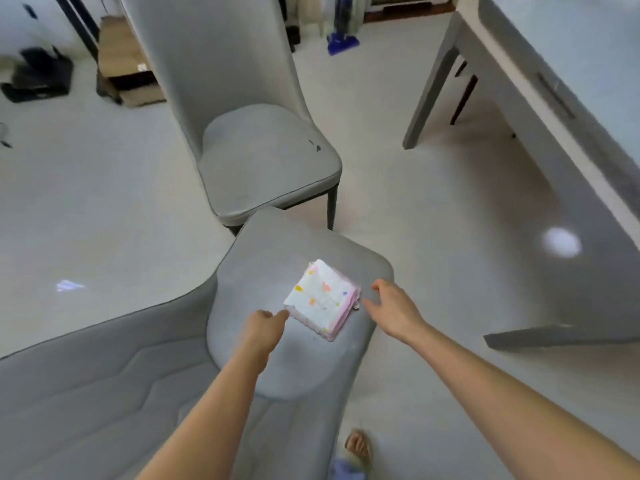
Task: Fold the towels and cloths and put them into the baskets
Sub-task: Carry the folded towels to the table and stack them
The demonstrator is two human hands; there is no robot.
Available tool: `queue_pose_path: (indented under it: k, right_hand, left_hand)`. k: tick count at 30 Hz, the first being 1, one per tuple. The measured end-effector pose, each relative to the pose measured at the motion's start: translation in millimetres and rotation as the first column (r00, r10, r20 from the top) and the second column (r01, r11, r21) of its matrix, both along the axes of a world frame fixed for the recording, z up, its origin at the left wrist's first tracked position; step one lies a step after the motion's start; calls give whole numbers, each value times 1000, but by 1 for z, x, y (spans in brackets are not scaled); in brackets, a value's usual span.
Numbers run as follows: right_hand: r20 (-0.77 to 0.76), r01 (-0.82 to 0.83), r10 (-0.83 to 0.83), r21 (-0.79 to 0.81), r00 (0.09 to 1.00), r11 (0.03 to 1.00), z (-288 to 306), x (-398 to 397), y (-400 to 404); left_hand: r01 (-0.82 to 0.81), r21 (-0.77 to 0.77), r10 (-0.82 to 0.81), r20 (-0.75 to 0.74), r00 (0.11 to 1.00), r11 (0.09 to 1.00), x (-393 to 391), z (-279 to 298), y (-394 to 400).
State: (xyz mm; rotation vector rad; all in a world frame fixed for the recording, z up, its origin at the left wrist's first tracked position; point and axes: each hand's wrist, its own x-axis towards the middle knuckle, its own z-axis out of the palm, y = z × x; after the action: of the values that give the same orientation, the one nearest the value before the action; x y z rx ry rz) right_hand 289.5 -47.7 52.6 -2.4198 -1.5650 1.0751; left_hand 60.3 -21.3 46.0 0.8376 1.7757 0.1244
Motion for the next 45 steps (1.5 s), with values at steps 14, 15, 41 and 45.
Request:
queue_pose_path:
  k: [14, 15, 41, 45]
  right_hand:
    - [-103, -141, 137, -30, 985, 990, -188, -12, 117]
    - [-154, -97, 91, -34, 984, 995, -190, -14, 115]
    - [-822, 877, -424, -466, -380, 119, 161, 31, -285]
    - [-866, 931, -343, -342, -364, -125, 200, -7, -364]
  left_hand:
    - [-545, -209, 584, 303, 753, 812, 57, -170, 22]
    - [-521, -216, 564, 322, 761, 826, 56, -170, 24]
    - [806, 377, -869, 382, 313, 456, 201, 154, -134]
    - [845, 496, -934, 357, 13, 201, 213, 188, -200]
